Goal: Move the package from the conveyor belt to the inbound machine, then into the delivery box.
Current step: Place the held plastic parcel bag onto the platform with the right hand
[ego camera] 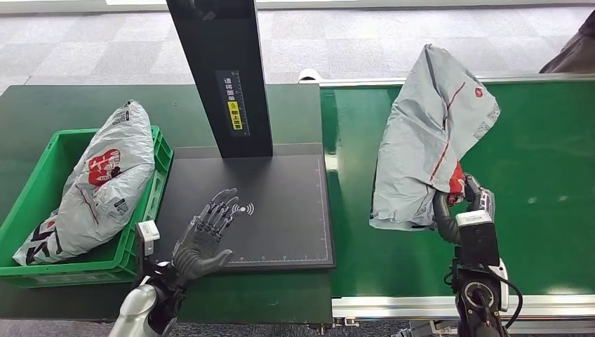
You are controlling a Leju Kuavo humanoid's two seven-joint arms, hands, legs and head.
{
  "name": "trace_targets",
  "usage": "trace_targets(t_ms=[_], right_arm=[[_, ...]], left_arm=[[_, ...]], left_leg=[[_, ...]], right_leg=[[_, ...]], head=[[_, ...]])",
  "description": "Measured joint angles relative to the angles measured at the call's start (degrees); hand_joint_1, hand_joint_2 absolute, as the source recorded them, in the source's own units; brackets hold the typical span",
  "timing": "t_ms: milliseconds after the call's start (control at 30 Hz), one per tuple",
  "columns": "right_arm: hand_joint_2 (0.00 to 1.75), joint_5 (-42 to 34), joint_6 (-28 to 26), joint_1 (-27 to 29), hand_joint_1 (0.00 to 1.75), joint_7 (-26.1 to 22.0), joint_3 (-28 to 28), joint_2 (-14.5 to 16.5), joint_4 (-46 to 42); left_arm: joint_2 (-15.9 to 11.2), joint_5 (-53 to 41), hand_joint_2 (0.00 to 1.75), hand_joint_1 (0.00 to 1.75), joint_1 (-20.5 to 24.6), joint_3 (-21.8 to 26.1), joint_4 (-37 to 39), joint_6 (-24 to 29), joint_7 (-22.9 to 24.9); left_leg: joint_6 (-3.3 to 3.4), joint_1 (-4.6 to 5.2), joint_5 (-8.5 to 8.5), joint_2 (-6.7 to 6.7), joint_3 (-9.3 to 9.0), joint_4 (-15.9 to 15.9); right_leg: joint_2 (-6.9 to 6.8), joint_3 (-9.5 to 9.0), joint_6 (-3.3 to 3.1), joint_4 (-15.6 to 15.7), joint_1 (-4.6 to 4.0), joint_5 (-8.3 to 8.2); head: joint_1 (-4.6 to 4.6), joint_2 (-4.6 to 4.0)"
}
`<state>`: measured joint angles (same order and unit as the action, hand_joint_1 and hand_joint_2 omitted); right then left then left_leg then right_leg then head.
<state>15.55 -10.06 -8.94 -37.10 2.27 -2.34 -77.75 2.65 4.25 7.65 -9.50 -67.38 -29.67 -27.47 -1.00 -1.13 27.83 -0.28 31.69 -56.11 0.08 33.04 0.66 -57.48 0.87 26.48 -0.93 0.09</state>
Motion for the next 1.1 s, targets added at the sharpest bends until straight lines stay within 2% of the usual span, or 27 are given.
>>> trace_targets(t_ms=[200,433,600,800,1100], right_arm=[[1.75,3.3,-0.2,0.3,1.75,0.4,-1.7,0.8,-1.5],[1.75,9.0,10.1,-1.9,1.75,5.3,-9.4,0.7,2.8],[1.75,8.3,14.2,-3.5,1.75,6.6,-13.6,0.7,6.9],[1.75,7.7,15.0,-4.4,1.75,6.6,-15.3,0.4,9.3],[1.75,5.2,21.4,-6.1,1.75,7.7,-17.8,-0.1,14.1]], left_arm=[[0.0,0.0,1.75,0.00,0.2,0.0,0.0,0.1,0.2],[-0.2,-0.1,1.75,0.00,0.6,0.1,0.0,-0.3,-0.3],[-0.3,-0.2,1.75,0.00,0.9,0.1,0.4,-0.3,-0.5],[-0.5,-0.2,1.75,0.00,1.1,0.1,0.6,-0.4,-0.6],[-0.3,-0.8,1.75,0.00,1.3,0.1,1.1,0.2,-0.5]], left_leg=[[0.00,0.00,-0.01,-0.01,0.00,0.0],[-0.01,-0.01,-0.01,0.00,-0.01,0.0],[-0.01,-0.01,-0.01,-0.02,0.01,0.0],[0.00,0.00,-0.01,-0.02,0.02,0.0],[-0.01,-0.01,-0.01,-0.02,0.00,0.0]], right_leg=[[0.00,-0.01,0.00,0.0,0.00,0.00],[0.00,-0.01,0.00,0.0,-0.01,0.00],[-0.01,0.00,0.00,0.0,-0.01,0.00],[0.00,0.00,0.00,0.0,0.00,0.00],[0.00,0.00,0.00,0.0,-0.01,0.00]], head=[[-0.01,0.00],[0.01,0.00],[0.01,0.00],[0.00,0.00],[-0.01,0.00]])
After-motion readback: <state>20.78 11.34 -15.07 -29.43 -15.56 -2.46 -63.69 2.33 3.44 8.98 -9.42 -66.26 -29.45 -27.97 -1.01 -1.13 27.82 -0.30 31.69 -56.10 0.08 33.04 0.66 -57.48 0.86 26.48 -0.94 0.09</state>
